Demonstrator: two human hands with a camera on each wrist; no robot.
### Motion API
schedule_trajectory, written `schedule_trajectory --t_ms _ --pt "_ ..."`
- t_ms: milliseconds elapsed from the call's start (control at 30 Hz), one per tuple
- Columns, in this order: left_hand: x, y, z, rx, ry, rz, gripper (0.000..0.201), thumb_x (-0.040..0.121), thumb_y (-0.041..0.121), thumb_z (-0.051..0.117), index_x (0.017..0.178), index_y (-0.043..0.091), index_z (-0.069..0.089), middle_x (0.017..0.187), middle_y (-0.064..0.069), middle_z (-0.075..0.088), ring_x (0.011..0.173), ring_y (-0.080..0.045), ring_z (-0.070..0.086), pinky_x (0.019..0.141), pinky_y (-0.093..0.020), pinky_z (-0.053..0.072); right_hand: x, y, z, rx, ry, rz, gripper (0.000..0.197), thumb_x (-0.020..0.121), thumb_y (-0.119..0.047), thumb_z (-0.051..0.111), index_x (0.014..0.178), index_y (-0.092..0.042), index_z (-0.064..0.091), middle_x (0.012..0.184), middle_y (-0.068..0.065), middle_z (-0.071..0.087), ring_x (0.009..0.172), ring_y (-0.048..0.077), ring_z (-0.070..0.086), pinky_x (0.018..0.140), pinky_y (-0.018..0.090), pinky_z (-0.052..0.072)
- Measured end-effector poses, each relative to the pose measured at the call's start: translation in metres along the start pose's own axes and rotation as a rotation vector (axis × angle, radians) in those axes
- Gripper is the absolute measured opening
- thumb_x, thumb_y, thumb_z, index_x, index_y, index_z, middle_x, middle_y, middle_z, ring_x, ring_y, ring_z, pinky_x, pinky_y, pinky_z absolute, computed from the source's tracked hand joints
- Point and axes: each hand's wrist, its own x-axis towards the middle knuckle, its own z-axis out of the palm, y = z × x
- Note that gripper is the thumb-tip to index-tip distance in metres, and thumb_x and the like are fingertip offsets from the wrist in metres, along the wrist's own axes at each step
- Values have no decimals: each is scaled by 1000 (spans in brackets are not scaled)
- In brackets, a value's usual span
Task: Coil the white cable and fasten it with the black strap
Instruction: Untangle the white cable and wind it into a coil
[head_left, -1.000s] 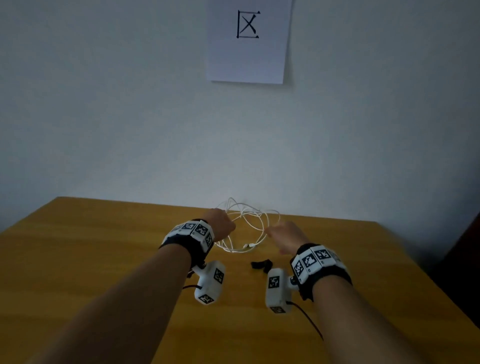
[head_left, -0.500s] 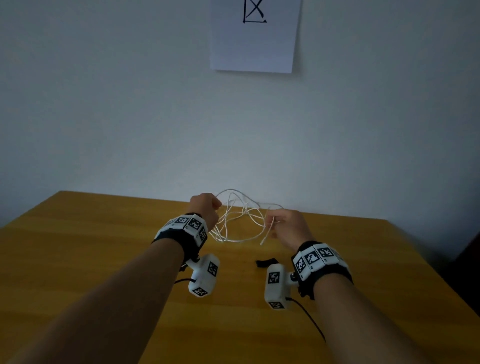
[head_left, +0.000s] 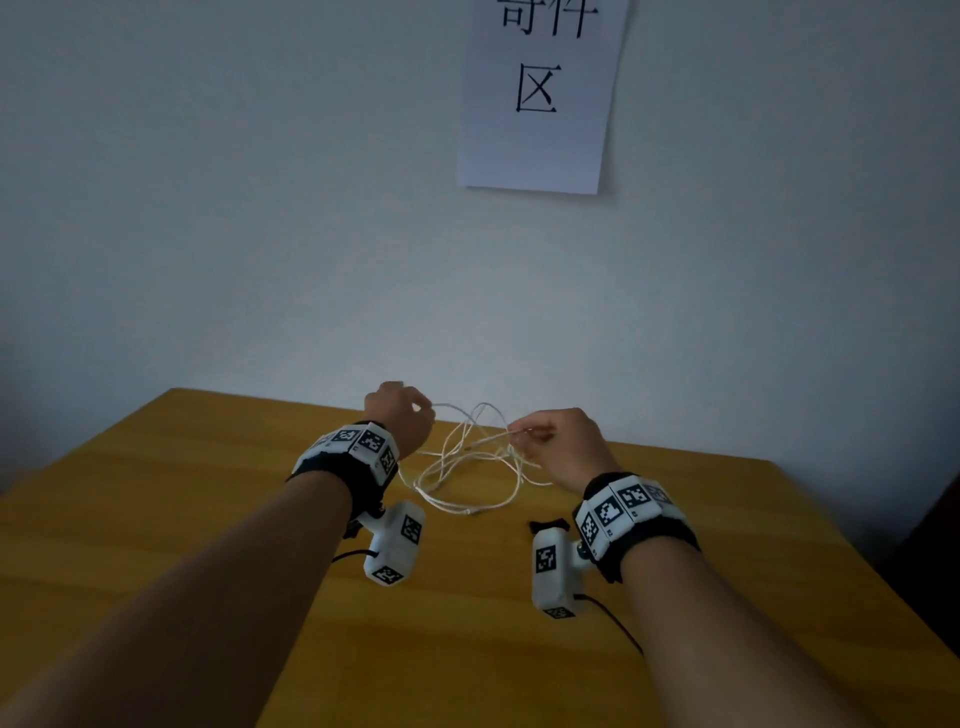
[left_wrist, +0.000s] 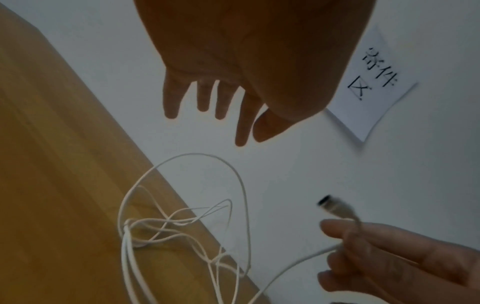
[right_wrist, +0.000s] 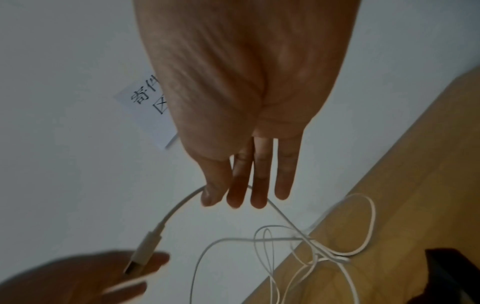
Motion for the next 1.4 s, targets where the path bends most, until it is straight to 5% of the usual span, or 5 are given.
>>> schedule_trajectory --t_ms 500,733,900,1167,1400 --pt "-47 37 -24 52 -519 81 79 83 78 33 83 9 70 52 -2 47 47 -20 46 54 -27 45 -24 -47 30 -146 -46 -137 11 88 -27 79 92 -17 80 95 -6 77 84 0 64 64 8 39" --pt "-53 29 -45 -23 -413 3 43 99 41 46 79 7 63 58 -1 45 47 -14 41 46 -24 37 -33 -48 43 117 -109 -4 35 96 -46 65 110 -14 62 98 -1 74 93 14 71 84 37 57" --pt "-52 21 -60 -798 -500 -142 35 104 29 37 74 14 49 49 6 31 38 -9 27 36 -20 25 -37 -47 47 109 -147 -9 27 107 -35 49 115 -14 65 81 -6 70 75 10 66 79 30 52" --pt "-62 31 -71 -1456 -579 -77 25 105 13 27 101 5 50 88 -14 74 79 -28 73 67 -34 60 -48 -45 59 52 -219 -78 31 108 -16 36 101 -10 66 70 4 64 59 18 63 66 31 57" --pt "-65 42 -47 -1381 -521 92 34 100 -2 33 134 1 27 125 -35 58 115 -43 62 100 -49 49 -61 -59 53 3 -363 -122 28 104 -15 43 83 -27 57 70 0 65 59 21 62 55 22 49"
